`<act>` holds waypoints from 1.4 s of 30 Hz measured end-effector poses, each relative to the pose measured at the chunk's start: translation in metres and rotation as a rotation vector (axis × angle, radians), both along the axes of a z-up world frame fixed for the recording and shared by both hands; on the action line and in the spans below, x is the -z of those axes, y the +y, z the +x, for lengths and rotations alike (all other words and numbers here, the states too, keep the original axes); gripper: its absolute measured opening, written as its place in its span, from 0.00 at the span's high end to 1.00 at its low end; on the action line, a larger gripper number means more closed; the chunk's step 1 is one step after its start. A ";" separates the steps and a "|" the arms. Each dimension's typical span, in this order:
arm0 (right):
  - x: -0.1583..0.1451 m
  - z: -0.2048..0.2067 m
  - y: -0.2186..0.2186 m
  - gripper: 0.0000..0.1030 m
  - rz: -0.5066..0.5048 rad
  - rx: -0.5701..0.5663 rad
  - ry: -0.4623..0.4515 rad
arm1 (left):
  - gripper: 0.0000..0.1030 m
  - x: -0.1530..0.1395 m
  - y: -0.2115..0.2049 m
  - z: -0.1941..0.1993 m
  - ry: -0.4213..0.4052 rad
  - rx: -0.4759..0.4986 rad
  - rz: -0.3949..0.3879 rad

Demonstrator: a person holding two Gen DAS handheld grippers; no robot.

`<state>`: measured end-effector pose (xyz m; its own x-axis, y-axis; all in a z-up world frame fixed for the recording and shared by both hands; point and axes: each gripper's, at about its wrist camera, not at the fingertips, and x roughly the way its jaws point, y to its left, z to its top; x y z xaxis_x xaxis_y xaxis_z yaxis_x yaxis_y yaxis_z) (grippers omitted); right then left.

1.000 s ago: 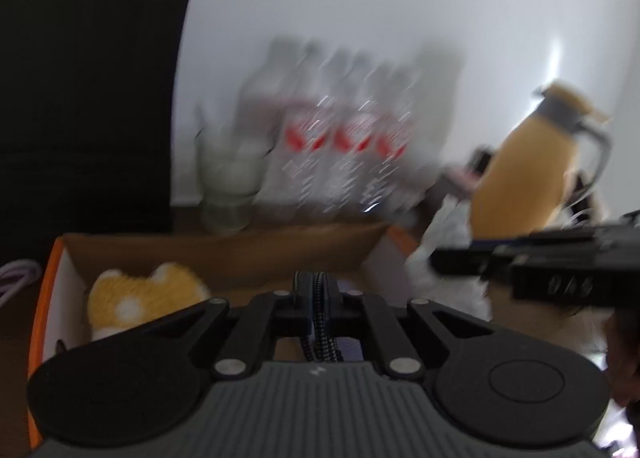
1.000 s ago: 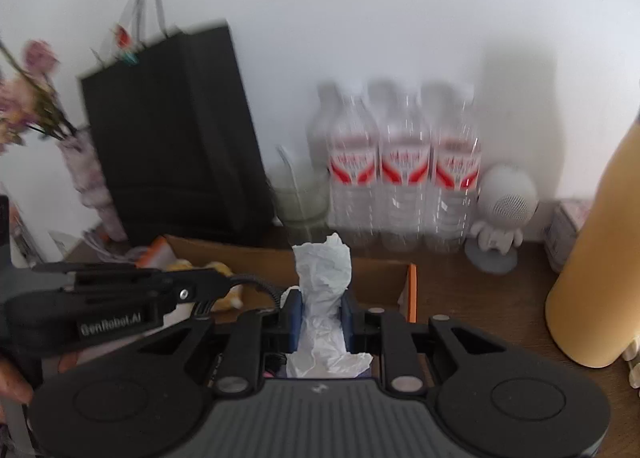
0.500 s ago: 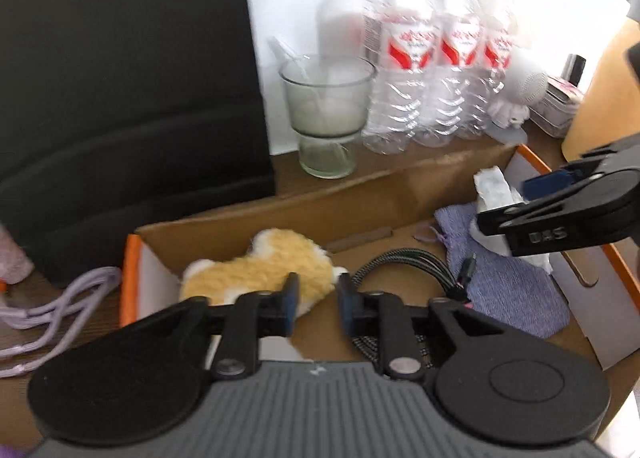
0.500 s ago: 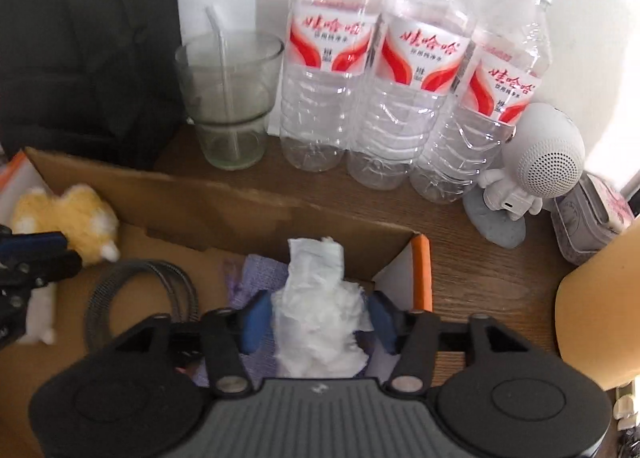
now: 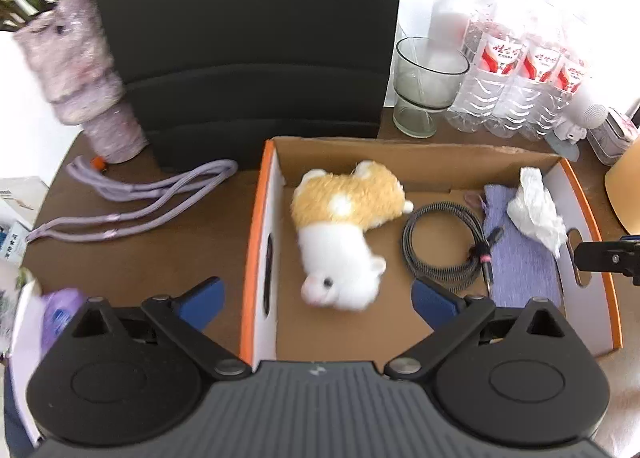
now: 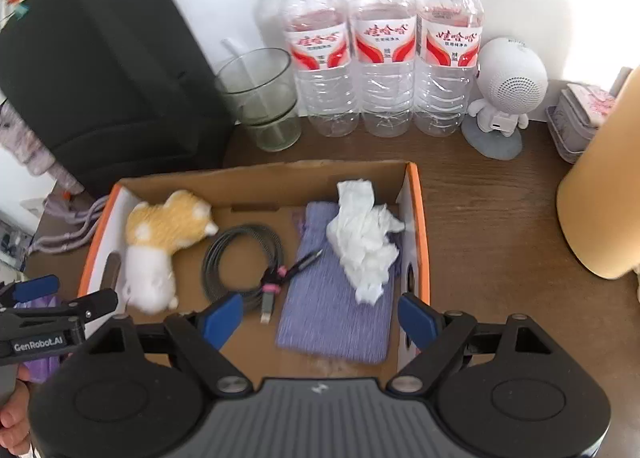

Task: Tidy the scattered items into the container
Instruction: 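Open both tools to drop the cable and tissue into the box, then move both tools back toward the remaining items on the table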

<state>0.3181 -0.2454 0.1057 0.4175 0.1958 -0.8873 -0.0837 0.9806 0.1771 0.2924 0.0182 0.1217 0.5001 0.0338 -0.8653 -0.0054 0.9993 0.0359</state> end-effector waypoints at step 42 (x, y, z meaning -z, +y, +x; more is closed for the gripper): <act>0.114 -0.379 0.008 0.22 0.034 -0.105 -0.585 | 0.02 0.087 0.047 -0.332 -0.482 -0.073 -0.033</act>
<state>-0.0607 -0.2375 -0.0084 0.8122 0.2869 -0.5080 -0.2733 0.9564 0.1031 -0.0398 0.0651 0.0343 0.8416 0.0600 -0.5367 -0.0836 0.9963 -0.0198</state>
